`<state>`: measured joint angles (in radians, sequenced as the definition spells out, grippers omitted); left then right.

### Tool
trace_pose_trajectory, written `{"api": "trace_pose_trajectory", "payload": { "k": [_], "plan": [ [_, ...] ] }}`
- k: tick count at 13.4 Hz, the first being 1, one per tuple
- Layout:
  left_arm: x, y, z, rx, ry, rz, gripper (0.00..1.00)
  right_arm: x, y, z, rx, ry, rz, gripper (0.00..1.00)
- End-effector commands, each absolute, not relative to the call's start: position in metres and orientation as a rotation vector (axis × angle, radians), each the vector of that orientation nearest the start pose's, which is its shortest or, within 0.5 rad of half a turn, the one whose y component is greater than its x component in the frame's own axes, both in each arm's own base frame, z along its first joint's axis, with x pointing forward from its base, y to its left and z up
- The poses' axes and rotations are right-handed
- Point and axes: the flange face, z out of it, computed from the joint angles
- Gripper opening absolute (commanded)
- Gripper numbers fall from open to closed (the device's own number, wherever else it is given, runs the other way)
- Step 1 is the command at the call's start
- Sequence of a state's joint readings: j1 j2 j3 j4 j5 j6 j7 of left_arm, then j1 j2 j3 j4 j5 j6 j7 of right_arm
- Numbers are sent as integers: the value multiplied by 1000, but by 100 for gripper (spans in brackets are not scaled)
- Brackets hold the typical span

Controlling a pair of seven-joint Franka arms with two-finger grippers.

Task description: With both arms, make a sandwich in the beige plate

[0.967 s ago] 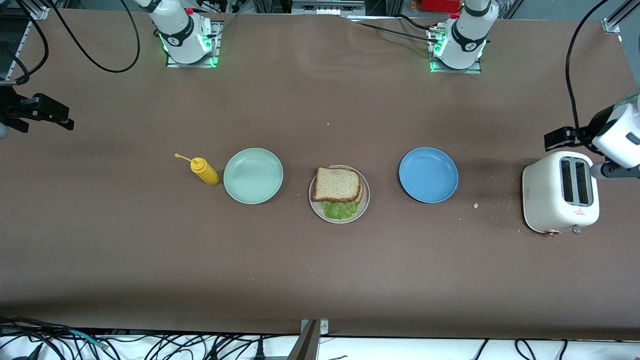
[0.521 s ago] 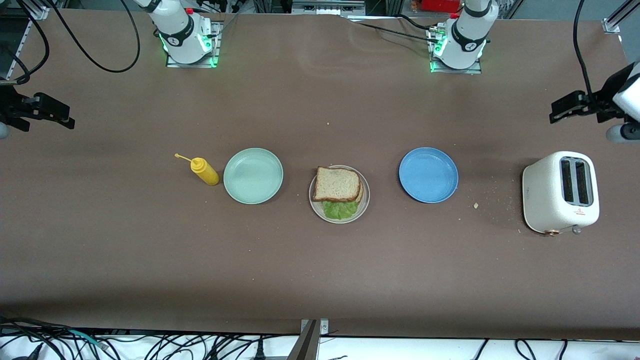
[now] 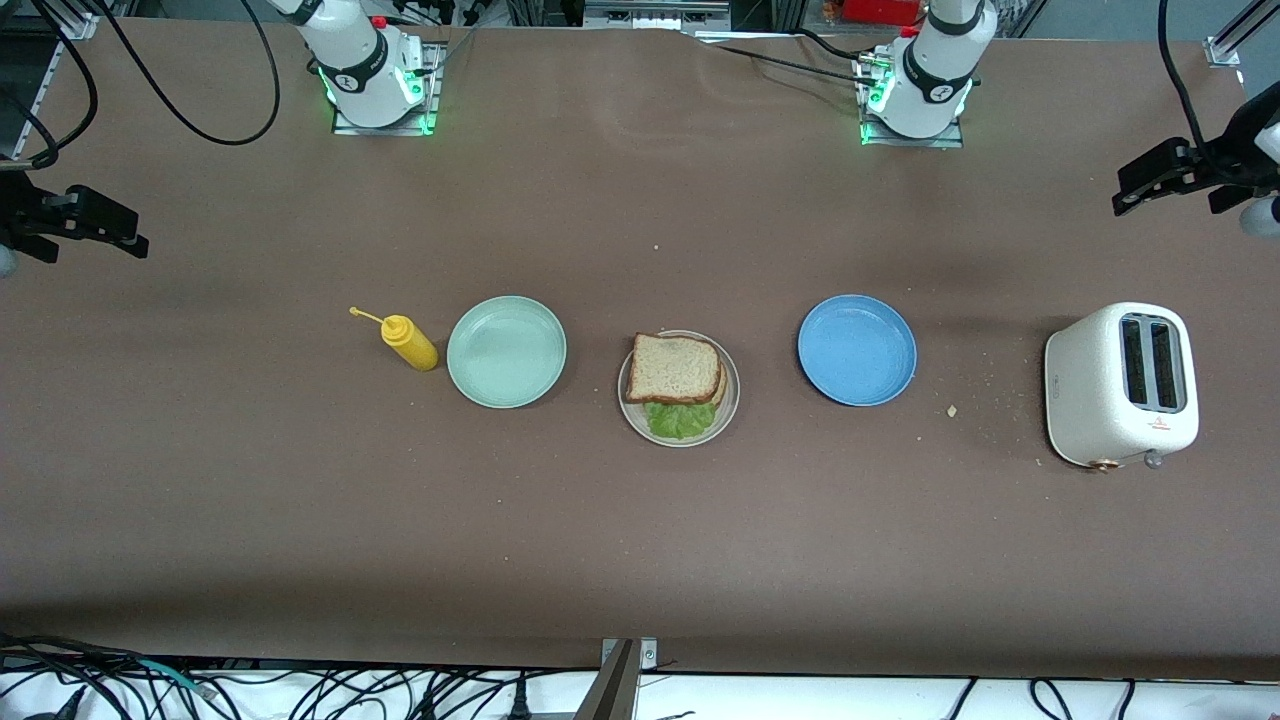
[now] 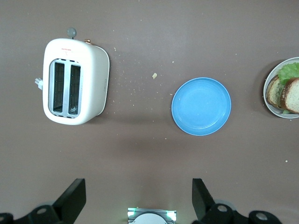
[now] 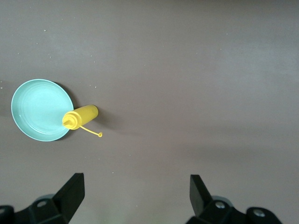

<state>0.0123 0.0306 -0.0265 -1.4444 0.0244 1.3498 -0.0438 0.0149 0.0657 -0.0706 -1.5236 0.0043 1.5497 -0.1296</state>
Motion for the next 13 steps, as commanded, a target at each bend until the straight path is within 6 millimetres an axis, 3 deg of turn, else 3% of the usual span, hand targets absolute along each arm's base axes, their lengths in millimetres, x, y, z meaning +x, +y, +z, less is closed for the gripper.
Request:
{"api": "trace_pose_trajectory", "payload": {
  "k": [1, 4, 13],
  "plan": [
    [532, -7, 642, -3134, -39, 161, 100, 570, -33, 613, -3116, -120, 59, 100],
    [536, -9, 630, -3136, -19, 130, 100, 570, -33, 613, -3116, -120, 59, 100],
    [544, -16, 636, -3205, -16, 27, 100, 570, -33, 613, -3116, -120, 59, 100]
  ]
}}
